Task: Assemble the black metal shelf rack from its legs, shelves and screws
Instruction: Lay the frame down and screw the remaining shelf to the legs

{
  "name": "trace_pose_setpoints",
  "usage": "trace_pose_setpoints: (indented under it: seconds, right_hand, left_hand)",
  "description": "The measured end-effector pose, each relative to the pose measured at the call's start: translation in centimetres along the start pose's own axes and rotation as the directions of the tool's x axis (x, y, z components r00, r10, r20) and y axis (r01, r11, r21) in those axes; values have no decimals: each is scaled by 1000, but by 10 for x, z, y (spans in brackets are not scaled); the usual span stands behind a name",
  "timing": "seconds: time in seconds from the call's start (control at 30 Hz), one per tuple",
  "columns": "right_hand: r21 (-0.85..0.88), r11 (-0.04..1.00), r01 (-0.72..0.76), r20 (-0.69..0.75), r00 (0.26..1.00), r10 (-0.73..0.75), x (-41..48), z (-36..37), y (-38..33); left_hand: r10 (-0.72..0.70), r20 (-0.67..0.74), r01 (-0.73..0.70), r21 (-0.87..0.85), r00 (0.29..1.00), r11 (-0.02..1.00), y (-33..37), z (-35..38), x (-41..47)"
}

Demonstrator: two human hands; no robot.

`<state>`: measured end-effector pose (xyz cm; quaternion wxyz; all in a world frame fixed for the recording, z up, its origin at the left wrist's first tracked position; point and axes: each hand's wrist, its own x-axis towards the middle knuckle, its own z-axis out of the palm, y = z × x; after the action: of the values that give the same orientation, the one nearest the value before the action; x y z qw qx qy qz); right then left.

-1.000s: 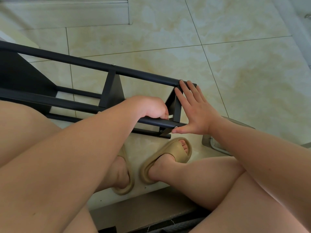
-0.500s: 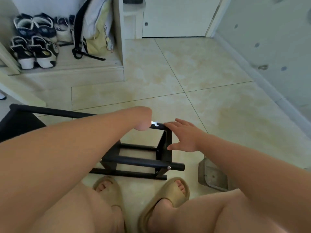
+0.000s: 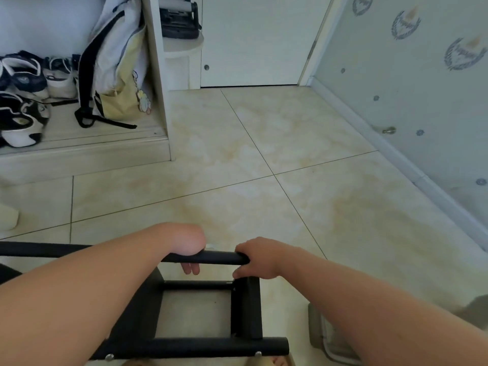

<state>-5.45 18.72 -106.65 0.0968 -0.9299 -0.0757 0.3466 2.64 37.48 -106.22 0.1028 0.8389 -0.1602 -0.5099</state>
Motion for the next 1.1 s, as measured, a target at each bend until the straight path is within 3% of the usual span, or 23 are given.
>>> trace_pose_setpoints:
  seconds: [0.1,0.33,0.5,0.67,0.83,1.1]
  right_hand:
    - [-11,1000,19,-12,1000,-19,7,2,1]
    - [-29,999,-15,-217,976,8,9,-1,2]
    - [-116,992,-48,-404,915,-3,3,-5,-1]
    - [-175,981,-79,-524,851,-25,-1,-4,-3]
    - [2,1000,-1,-390,921,2,-4,17,11]
    - [35,999,-3,-259,966,12,16,68,37]
  left_hand:
    - [-3,-16,2,-80,1000,997,2,1,5]
    - [11,-289,-19,-26,957,999,6,2,1]
    - [88,-580,-68,56,810,996,1,2,-8]
    - [176,-696,-94,154,696,984,3,12,-11]
    - [158,-570,-104,126,807,987,-4,35,1]
    - [133,-359,-103,103,924,989,-13,69,47]
